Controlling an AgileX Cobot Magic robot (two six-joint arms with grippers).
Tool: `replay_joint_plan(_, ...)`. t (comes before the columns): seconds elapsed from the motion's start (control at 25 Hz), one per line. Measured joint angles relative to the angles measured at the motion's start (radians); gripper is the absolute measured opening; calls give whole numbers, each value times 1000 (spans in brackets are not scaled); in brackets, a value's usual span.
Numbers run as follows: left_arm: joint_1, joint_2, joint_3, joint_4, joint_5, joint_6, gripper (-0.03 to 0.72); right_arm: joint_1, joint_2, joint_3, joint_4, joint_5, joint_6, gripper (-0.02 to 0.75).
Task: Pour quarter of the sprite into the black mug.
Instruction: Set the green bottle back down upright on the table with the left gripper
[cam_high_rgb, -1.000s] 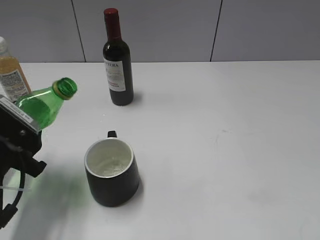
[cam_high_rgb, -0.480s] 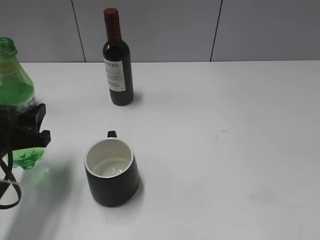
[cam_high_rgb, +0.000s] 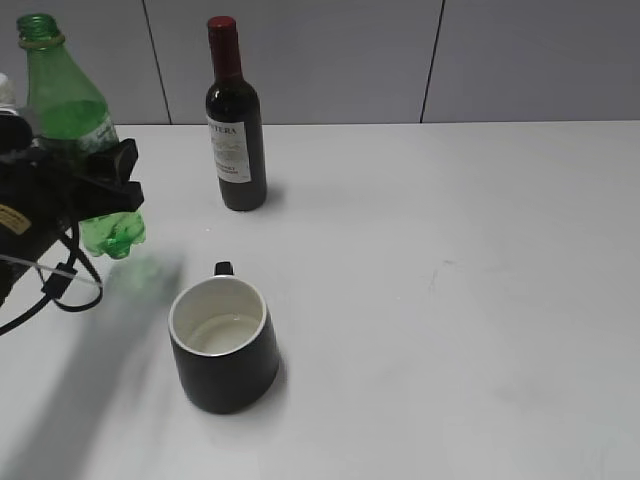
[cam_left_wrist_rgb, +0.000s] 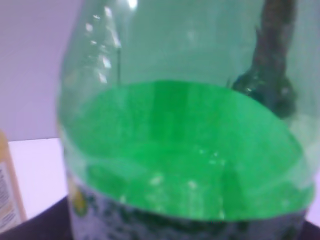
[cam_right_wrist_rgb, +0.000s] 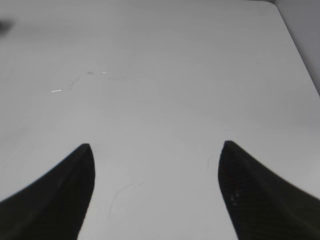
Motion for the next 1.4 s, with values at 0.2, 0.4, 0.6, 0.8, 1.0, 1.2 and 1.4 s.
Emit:
replay_joint_plan(0.2, 1, 111, -125, 13, 0, -10, 452, 0, 0, 0, 0, 0, 0, 583)
replay_joint_plan(0.4, 4, 199, -203, 15, 0, -12, 452, 0, 0, 0, 0, 0, 0, 583)
replay_joint_plan(0.6, 20, 267, -253, 30, 1, -12, 452, 0, 0, 0, 0, 0, 0, 583)
replay_joint_plan(0.8, 46, 288, -269, 66, 0, -14, 452, 0, 0, 0, 0, 0, 0, 583)
replay_joint_plan(1.0, 46, 288, -270, 88, 0, -15, 452, 0, 0, 0, 0, 0, 0, 583)
replay_joint_plan(1.2, 46, 289, -270, 120, 0, -15, 452, 0, 0, 0, 0, 0, 0, 583)
replay_joint_plan(1.4, 46, 289, -264, 122, -23, -15, 624, 0, 0, 0, 0, 0, 0, 583)
